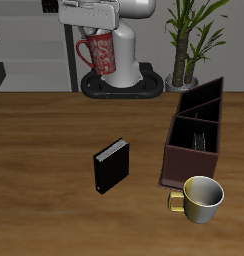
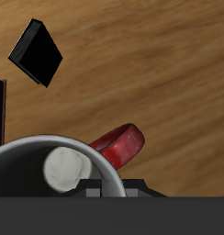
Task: Place the yellow book into the left desk caddy's right compartment and place the red mug into the left desk caddy's left compartment
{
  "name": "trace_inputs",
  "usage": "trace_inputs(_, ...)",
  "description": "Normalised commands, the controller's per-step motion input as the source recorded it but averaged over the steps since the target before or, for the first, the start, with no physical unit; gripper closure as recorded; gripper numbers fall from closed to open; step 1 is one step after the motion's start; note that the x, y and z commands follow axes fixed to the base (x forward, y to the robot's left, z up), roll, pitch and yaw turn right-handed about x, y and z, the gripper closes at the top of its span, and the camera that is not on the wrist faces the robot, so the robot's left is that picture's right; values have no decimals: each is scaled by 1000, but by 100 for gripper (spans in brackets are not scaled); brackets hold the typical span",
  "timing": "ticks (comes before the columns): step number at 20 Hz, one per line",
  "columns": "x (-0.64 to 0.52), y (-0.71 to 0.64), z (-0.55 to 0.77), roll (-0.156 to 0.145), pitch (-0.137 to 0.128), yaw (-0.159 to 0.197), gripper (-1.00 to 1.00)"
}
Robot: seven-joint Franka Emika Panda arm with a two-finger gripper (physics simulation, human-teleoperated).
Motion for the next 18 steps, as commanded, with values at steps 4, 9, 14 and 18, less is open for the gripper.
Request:
trace_inputs(4,-370,354,-129,55,-3,18,100)
trace_inputs(9,-93,409,-103,11,25,59,100)
trace_inputs(14,81,350,-113,79,19,50,100)
trace_inputs(18,66,248,-93,45,14,-2,100)
